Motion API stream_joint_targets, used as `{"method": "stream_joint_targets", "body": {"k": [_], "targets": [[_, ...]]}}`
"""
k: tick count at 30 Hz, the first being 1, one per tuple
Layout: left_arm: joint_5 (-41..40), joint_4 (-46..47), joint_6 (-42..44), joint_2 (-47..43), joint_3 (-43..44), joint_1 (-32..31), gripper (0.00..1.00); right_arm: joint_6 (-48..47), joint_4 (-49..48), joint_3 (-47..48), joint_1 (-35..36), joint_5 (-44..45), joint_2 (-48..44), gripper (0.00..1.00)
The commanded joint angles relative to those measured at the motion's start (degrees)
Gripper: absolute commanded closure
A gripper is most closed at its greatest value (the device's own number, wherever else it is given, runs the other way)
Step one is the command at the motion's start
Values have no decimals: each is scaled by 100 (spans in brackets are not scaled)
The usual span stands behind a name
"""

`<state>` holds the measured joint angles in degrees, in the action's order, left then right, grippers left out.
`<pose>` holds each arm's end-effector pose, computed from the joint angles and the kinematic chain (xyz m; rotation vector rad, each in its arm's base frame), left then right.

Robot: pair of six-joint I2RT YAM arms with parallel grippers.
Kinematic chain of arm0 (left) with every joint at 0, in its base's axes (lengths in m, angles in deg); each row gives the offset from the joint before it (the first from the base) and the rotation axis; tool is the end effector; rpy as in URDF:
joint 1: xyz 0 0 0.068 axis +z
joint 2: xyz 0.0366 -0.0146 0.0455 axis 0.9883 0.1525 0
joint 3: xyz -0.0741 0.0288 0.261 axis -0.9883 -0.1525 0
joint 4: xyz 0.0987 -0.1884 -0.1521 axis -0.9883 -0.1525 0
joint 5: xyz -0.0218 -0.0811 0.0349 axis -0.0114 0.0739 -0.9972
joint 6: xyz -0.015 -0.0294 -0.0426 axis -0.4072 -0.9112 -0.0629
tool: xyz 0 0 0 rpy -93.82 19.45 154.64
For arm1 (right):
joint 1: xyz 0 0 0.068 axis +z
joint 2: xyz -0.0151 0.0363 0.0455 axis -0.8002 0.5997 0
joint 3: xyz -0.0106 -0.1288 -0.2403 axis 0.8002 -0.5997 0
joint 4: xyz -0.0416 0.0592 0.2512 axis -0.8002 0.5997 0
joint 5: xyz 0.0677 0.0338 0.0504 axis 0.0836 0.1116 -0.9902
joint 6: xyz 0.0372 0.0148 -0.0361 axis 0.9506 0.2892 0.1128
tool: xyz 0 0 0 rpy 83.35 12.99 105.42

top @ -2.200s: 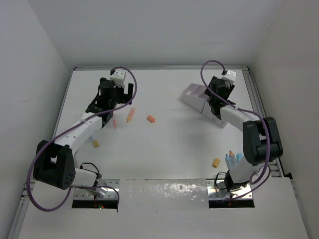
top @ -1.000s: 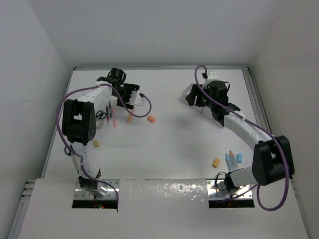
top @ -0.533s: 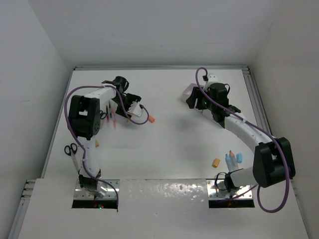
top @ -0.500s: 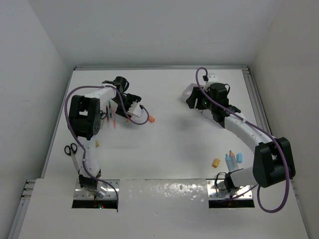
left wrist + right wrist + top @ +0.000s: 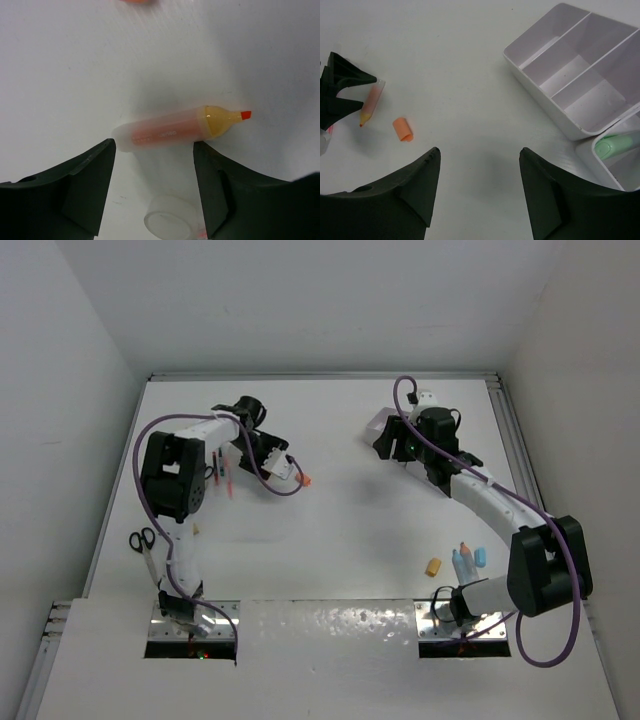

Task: Sort the stationery into containers
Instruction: Pick up the pen from the center of the board.

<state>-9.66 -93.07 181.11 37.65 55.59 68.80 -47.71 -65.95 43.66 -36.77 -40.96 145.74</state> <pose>0.3934 -0.1010 0.1569 2.4320 1.1987 -0.1615 0.2991 0.0911 0.2476 0.0937 2.1000 0.5258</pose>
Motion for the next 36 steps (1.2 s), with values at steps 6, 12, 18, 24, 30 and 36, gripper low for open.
{"method": "stream_joint_targets", "body": {"k": [6,12,18,24,30,36], "targets": [[378,-488,548,169,22,-330,46,29,-18,10,49,-28,-148,36],[343,-385,-515,213,5,-410,51,-23,26,-17,49,-19,-192,36],[220,-67,-2053,371,267,-419,48,-58,52,-61,49,-10,-288,36],[1,-60,-2529,547,629,-375,44,-76,70,-122,49,25,-376,36],[-211,-251,-2424,741,883,-410,60,-76,61,-210,49,104,-516,36],[-62,-735,-2564,811,1016,-445,79,-120,87,-272,67,209,-675,36]]}}
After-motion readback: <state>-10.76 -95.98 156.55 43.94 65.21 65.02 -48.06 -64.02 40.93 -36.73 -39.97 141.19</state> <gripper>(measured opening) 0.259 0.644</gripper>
